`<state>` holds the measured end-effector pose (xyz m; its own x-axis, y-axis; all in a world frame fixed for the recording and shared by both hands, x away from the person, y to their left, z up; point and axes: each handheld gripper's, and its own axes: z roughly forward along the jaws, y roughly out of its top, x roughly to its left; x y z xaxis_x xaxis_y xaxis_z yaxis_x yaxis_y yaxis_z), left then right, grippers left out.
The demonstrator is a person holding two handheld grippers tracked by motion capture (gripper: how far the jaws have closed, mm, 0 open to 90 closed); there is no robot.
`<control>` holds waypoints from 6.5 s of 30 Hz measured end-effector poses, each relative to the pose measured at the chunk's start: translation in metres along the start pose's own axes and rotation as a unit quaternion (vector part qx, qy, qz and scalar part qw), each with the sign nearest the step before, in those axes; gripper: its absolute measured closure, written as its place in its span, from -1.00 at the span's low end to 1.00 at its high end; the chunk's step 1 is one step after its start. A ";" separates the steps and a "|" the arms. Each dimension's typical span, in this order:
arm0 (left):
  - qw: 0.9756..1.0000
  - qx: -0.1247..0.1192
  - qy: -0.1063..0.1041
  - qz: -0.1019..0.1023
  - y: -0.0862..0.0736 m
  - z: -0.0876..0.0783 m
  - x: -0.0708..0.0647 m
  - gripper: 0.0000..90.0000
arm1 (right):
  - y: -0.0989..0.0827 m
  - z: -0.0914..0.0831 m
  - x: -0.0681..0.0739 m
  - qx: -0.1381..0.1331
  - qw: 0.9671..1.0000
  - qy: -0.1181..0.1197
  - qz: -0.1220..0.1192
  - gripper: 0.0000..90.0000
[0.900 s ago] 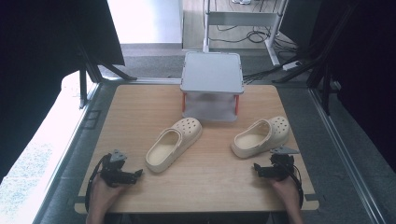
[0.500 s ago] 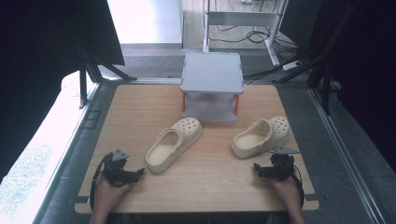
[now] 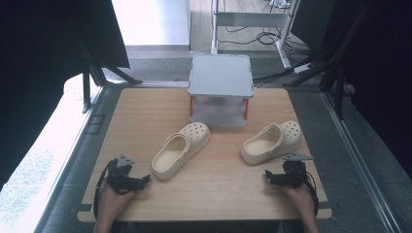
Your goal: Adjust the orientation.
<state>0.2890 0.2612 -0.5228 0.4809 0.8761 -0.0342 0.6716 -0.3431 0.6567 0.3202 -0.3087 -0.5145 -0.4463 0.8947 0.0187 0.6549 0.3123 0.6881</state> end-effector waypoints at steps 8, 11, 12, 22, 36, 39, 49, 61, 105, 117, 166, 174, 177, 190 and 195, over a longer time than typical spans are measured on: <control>1.000 0.000 0.000 0.000 0.000 0.000 0.000 -1.00 | 0.002 -0.012 0.000 0.000 1.000 0.013 0.004 -0.80; 1.000 0.000 0.002 -0.002 0.000 0.000 0.000 -1.00 | 0.003 -0.017 0.002 0.001 1.000 0.021 0.001 -0.77; 1.000 0.000 0.002 -0.003 0.000 0.000 -0.001 -1.00 | 0.004 -0.019 0.003 0.000 1.000 0.025 0.002 -0.75; 1.000 0.000 0.003 -0.004 0.000 0.000 -0.001 -1.00 | 0.027 -0.052 0.032 -0.030 0.997 0.076 -0.013 -0.72; 1.000 -0.001 0.004 -0.006 0.000 0.000 -0.001 -1.00 | 0.105 -0.035 0.077 -0.028 0.985 0.163 -0.043 -0.78; 1.000 -0.001 0.004 -0.006 0.000 0.000 -0.001 -1.00 | 0.130 -0.016 0.092 -0.023 0.984 0.173 -0.043 -0.81; 1.000 -0.001 0.004 -0.004 0.000 0.000 -0.001 -1.00 | 0.184 0.025 0.142 0.011 0.975 0.207 -0.081 -0.49; 1.000 -0.001 0.004 -0.004 0.000 0.000 -0.001 -1.00 | 0.220 0.060 0.200 0.055 0.967 0.207 -0.141 -0.19; 1.000 -0.001 0.004 -0.007 0.001 0.001 -0.001 -1.00 | 0.172 0.039 0.233 0.009 0.807 0.105 -0.581 0.63; 1.000 -0.001 0.004 -0.006 0.001 0.001 -0.001 -1.00 | 0.182 0.001 0.203 0.014 0.937 0.121 -0.328 -0.41; 1.000 -0.001 0.005 -0.007 0.001 0.001 -0.001 -1.00 | 0.107 0.018 0.193 0.018 0.950 0.238 -0.200 0.54; 1.000 -0.002 0.005 -0.008 0.001 0.001 -0.001 -1.00 | 0.116 -0.010 0.171 0.004 0.952 0.243 -0.185 -0.29; 1.000 -0.001 0.005 -0.007 0.001 0.001 -0.001 -1.00 | 0.118 -0.021 0.153 0.000 0.960 0.228 -0.161 -0.47; 1.000 -0.001 0.005 -0.007 0.001 0.001 -0.001 -1.00 | 0.112 -0.051 0.046 -0.007 0.996 0.088 -0.025 -0.49; 1.000 -0.001 0.005 -0.007 0.001 0.001 -0.001 -1.00 | 0.110 -0.058 0.015 -0.007 0.999 0.034 0.011 -0.50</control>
<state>0.2899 0.2598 -0.5228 0.4663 0.8839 -0.0359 0.6772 -0.3306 0.6573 0.3504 -0.2794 -0.3965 -0.4728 0.8773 0.0828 0.6564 0.2879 0.6973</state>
